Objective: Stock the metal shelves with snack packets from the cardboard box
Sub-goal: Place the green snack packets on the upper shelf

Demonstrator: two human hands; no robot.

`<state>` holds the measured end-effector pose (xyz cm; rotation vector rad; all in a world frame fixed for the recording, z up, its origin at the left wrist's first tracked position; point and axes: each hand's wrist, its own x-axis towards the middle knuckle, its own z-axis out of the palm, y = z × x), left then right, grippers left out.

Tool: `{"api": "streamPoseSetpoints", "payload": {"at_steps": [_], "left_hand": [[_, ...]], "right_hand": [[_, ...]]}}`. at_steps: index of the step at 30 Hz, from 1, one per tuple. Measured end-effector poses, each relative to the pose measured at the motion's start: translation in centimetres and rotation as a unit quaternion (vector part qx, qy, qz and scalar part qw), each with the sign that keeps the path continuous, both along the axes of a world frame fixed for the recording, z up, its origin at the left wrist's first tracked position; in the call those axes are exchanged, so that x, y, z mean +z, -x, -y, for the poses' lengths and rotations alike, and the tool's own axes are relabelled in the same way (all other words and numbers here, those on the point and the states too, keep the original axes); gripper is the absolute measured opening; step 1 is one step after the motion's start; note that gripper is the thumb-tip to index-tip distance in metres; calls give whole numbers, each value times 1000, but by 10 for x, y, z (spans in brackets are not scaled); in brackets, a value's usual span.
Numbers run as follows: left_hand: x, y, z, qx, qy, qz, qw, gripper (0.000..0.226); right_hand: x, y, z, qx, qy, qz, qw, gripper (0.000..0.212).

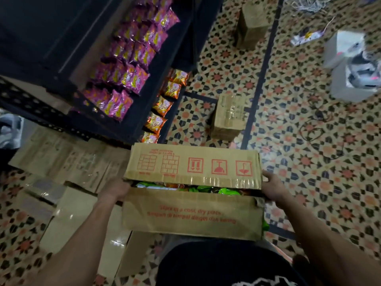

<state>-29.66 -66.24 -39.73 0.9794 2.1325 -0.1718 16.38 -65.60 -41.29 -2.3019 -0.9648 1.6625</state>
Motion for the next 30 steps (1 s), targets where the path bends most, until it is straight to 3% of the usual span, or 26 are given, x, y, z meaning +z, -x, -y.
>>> {"api": "streamPoseSetpoints", "payload": {"at_steps": [4, 7, 9, 14, 24, 30], "left_hand": [[-2, -55, -18, 8, -17, -8, 1000, 41], [-4, -92, -41, 17, -41, -2, 999, 37], [-7, -111, -61, 17, -48, 4, 999, 37], [-2, -151, -126, 11, -55, -9, 998, 42], [-14, -190, -294, -29, -58, -11, 998, 29], [-47, -202, -395, -44, -34, -2, 998, 19]], "right_hand": [[5, -56, -19, -48, -18, -3, 999, 60], [-34, -113, -32, -45, -53, 31, 997, 77], [-42, -136, -44, -51, -75, 58, 994, 71], [2, -147, -93, -72, -114, 92, 987, 50], [6, -163, -239, -87, -118, 140, 979, 41], [-27, -174, -328, -128, -88, 126, 980, 60]]}}
